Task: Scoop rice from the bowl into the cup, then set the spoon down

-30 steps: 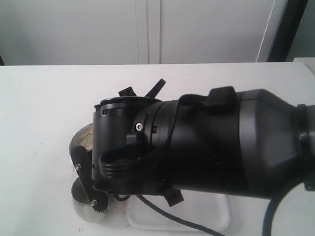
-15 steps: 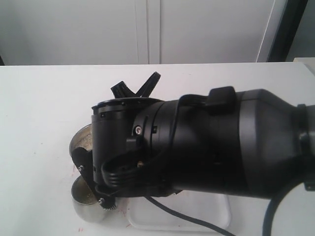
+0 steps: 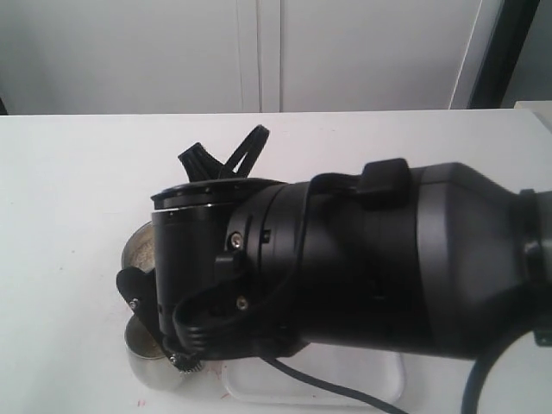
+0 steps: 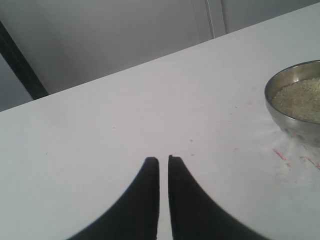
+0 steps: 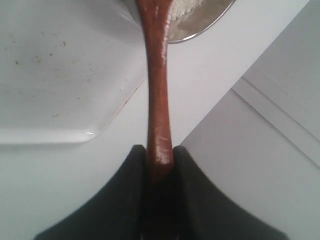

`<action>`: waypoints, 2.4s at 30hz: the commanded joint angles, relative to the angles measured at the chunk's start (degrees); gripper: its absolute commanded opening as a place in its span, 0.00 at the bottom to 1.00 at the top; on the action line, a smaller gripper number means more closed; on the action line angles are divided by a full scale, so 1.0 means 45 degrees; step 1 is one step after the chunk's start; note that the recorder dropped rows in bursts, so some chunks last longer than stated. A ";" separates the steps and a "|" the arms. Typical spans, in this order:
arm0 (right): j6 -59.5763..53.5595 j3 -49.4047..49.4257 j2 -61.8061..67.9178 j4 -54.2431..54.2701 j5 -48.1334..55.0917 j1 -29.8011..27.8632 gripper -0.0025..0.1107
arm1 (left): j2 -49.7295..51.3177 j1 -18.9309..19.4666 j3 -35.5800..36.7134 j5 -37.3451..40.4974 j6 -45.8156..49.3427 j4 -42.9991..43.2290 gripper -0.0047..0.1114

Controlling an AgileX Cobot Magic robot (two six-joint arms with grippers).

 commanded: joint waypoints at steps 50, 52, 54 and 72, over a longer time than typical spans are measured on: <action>-0.0775 0.0078 -0.0028 -0.2513 0.0653 0.0861 0.02 | 0.0011 -0.0086 -0.0081 -0.0074 -0.0018 -0.0110 0.16; -0.0775 0.0078 -0.0028 -0.2575 0.0715 0.0861 0.02 | 0.0011 -0.0086 -0.0081 -0.0074 -0.0018 -0.0110 0.16; -0.0447 0.0078 -0.0028 -0.2605 0.0753 0.0861 0.02 | 0.0011 -0.0086 -0.0081 -0.0074 -0.0018 -0.0110 0.16; 0.3222 0.0078 -0.0028 -0.0951 0.1305 0.0934 0.02 | 0.0011 -0.0086 -0.0081 -0.0074 -0.0018 -0.0110 0.16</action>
